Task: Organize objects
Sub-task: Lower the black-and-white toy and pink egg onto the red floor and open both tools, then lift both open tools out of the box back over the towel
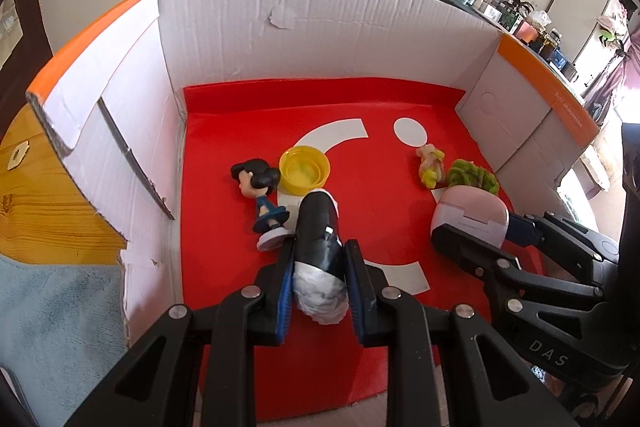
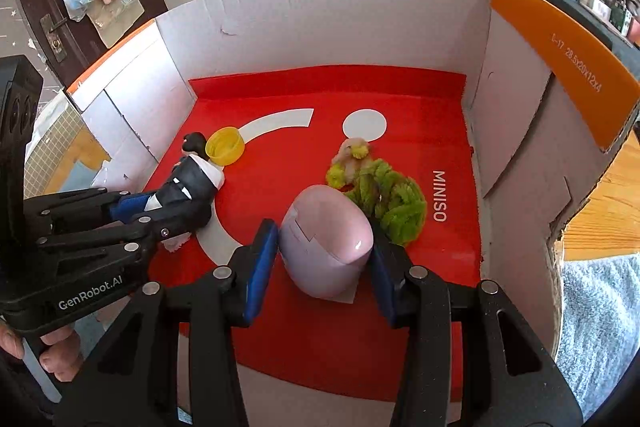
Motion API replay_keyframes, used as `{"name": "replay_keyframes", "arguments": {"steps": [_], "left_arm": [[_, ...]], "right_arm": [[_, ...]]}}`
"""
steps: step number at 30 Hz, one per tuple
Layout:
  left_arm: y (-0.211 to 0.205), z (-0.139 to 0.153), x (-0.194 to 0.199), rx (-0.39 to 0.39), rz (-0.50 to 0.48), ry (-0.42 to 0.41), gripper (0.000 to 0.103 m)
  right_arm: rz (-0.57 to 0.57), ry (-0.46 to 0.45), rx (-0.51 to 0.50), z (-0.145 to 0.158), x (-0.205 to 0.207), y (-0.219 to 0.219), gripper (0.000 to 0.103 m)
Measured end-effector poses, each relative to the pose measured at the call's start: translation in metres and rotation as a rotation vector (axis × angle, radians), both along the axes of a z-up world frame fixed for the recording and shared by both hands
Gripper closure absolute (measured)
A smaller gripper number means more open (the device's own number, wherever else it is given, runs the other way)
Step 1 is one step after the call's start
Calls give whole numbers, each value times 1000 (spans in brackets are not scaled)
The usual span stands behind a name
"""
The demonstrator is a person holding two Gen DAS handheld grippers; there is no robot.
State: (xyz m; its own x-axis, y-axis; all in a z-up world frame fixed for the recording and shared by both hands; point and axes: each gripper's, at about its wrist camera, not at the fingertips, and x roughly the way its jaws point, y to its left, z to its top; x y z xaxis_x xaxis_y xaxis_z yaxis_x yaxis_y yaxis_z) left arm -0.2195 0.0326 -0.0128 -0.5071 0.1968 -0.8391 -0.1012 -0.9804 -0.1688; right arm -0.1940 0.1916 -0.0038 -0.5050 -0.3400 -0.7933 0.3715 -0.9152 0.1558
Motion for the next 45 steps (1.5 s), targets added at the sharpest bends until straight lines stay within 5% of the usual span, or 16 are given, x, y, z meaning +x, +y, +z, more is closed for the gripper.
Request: {"name": "replay_keyframes", "arguments": {"steps": [24,30,45], "left_arm": [[-3,1,2,6,3,5,78],[-3,2,4,13,-5,12,63],[-1,8,14,16,-13,21,63]], "right_arm": [[-3,1,-18,1,0,0,59],[-6,5,-16,0,1,-1,53],[-2,17,-9,2,5,-2,48]]}}
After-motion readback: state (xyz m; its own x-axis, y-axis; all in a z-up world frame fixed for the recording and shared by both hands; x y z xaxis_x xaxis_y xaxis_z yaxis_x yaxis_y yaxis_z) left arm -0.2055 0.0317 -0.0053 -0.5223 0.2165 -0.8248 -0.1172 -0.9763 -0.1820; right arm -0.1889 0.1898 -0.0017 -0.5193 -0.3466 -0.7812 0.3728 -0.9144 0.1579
